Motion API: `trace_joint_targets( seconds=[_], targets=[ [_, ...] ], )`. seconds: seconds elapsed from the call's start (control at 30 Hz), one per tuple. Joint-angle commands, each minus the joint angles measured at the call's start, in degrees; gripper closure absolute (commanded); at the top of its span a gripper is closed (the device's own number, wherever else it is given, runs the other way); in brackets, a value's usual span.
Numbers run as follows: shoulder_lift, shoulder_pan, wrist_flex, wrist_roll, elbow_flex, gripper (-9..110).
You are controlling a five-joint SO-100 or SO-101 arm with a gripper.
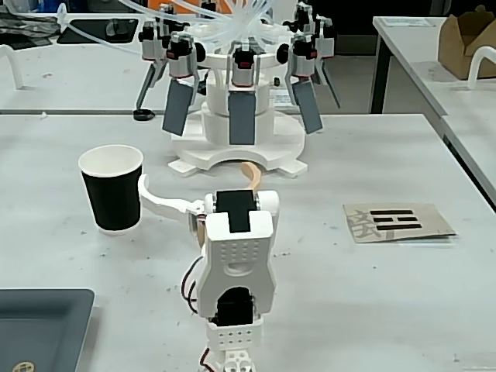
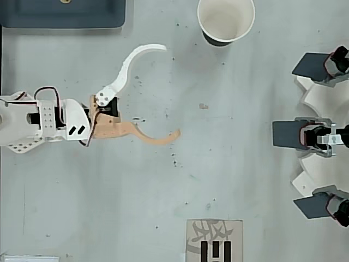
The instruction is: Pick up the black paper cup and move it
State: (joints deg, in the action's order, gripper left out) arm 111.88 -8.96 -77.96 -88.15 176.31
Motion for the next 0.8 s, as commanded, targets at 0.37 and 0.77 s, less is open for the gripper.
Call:
trace_joint_targets(
  seconds=[0.37, 0.77],
  targets=[
    [-6.0, -2.3, -3.0, -5.1, -0.5, 52],
    [-17.3, -5.8, -3.3, -5.9, -11.8, 52]
  ],
)
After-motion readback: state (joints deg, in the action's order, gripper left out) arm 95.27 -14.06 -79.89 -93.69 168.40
